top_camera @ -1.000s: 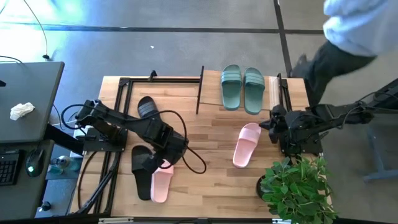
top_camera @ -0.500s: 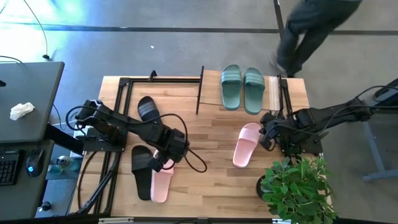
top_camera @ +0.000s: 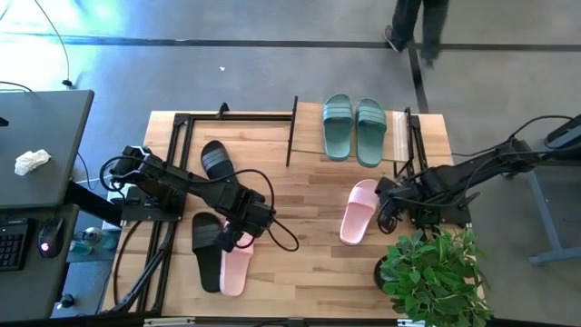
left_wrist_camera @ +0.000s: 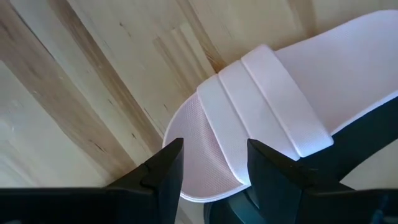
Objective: Pick and place slides into the shelf
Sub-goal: Adjust the right pink slides
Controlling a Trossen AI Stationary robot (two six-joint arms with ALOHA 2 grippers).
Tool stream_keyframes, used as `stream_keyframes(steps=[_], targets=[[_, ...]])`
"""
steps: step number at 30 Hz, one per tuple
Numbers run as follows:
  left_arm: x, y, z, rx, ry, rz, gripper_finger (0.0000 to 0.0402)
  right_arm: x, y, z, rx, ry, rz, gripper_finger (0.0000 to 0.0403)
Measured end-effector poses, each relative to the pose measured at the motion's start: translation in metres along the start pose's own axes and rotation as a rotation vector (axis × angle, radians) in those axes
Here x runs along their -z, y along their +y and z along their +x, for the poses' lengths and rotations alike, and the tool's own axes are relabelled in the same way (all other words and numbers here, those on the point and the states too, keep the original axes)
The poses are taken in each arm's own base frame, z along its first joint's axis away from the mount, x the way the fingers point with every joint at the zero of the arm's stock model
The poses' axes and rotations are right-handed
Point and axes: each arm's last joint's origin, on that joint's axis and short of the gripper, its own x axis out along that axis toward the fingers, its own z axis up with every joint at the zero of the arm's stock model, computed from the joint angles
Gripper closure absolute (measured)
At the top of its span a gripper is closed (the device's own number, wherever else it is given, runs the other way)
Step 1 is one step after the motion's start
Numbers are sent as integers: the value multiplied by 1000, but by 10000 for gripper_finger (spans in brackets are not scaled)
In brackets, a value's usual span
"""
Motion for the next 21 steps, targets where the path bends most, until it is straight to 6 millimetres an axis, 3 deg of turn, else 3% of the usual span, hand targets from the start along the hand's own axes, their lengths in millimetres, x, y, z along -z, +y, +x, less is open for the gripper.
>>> stream_keyframes(steps=[5, 13, 21], targets=[[0, 0, 0, 8, -4, -11, 241, -3, 12, 11, -3, 2, -6, 352], [0, 0, 0, 9, -4, -19, 241, -8, 21, 38, 189, 6, -59, 244], [0, -1, 0, 18, -4, -21, 241, -8, 25, 63, 342, 34, -52, 241]])
